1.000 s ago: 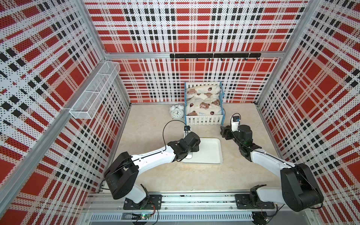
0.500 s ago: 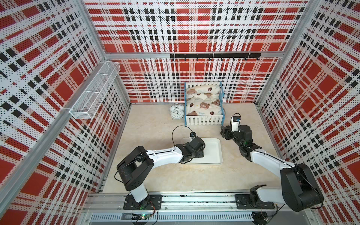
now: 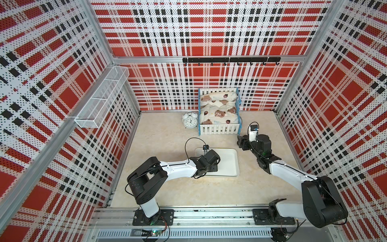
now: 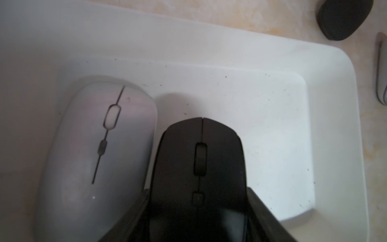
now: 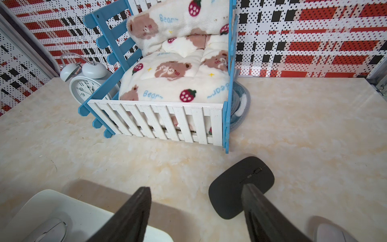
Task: Put the mouse in the storage box
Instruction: Place the mouse in the storage box.
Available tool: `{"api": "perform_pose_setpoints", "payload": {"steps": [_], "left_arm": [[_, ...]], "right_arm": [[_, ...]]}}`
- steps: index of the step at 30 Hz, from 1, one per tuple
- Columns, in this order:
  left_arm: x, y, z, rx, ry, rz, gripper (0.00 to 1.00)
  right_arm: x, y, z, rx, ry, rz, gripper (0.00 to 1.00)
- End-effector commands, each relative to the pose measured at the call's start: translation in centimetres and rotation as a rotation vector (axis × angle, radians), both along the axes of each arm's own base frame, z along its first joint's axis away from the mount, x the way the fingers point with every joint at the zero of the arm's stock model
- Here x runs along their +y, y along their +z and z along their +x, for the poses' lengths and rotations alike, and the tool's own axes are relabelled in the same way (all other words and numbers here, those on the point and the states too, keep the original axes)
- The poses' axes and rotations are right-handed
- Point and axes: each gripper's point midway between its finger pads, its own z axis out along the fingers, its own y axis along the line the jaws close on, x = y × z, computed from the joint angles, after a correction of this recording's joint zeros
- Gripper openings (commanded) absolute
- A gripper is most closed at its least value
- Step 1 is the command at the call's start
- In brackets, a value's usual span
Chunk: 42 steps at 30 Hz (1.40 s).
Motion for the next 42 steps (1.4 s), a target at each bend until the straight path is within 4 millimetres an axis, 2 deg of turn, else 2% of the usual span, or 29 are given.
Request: {"api": "perform_pose_setpoints", "payload": {"steps": [1, 26, 31, 36, 39, 42], "left_arm": [[1.3, -0.3, 0.1, -0.022, 0.036, 0.078, 0.54], [0.9, 1.3, 0.8, -0.072, 0.048, 0.116, 0.68], [1.1, 1.0, 0.7, -0.066, 0.05, 0.128, 0.7], [1.0, 0.6, 0.5, -0.056, 0.043, 0.137, 0.78], [0.8, 1.0, 0.7, -0.063, 0.042, 0.14, 0.81], [0.7, 2.2, 1.1, -0.082, 0.047, 0.134, 0.81]], "right_arm": [[0.2, -0.1, -0.4, -0.002, 0.008, -0.013, 0.76], [0.0, 0.0, -0.6, -0.007, 0.005, -0.027, 0.76], [-0.1, 0.2, -0.8, -0.013, 0.002, -0.029, 0.76], [-0.3, 0.2, -1.0, -0.016, -0.001, -0.039, 0.76], [-0.3, 0.2, -1.0, -0.016, 0.001, -0.042, 0.76], [-0.3, 0.2, -1.0, -0.018, -0.003, -0.043, 0.76]]}}
